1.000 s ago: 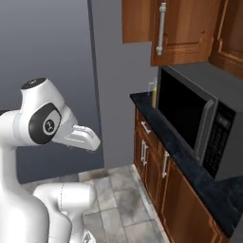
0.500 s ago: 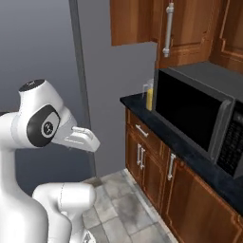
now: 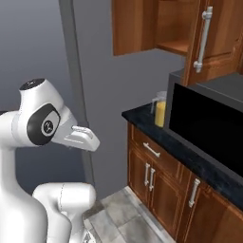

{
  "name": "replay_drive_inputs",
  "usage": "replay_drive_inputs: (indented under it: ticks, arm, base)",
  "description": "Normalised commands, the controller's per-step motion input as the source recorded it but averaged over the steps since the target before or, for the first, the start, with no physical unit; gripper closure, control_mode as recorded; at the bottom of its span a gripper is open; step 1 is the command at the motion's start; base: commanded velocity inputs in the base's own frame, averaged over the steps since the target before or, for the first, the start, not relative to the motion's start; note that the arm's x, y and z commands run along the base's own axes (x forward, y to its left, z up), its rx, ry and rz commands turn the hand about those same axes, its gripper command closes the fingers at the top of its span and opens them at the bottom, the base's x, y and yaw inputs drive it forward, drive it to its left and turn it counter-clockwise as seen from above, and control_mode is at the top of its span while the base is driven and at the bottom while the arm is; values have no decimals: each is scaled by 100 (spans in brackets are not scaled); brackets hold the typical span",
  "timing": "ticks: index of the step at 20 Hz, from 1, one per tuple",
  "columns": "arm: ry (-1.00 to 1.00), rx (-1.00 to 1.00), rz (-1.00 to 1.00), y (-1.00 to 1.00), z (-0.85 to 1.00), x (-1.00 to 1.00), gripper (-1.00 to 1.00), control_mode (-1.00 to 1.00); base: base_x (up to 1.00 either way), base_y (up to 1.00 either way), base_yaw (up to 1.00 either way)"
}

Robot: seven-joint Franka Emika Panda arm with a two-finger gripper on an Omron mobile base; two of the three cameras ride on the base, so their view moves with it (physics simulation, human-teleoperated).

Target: There is a tray on the dining counter. Grab the cup, mug, and pitcher and place them on the tray. The pitcher may be placed next to the tray if it cannot fit the tray.

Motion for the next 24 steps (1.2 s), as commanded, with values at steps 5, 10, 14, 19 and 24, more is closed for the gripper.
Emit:
replay_drive_inputs:
  ticks: [5,10,14,19,24]
  arm:
    - [0,0,0,0,0,0,-100,100]
    - [0,0,0,0,0,0,-100,100]
    - [0,0,0,0,0,0,-100,100]
    - [0,0,0,0,0,0,-100,100]
    - [0,0,0,0,0,0,-100,100]
  base:
    - [39,35,-38]
    - [41,25,-45]
    - [31,42,-45]
    - [28,59,-39]
    - [49,57,-30]
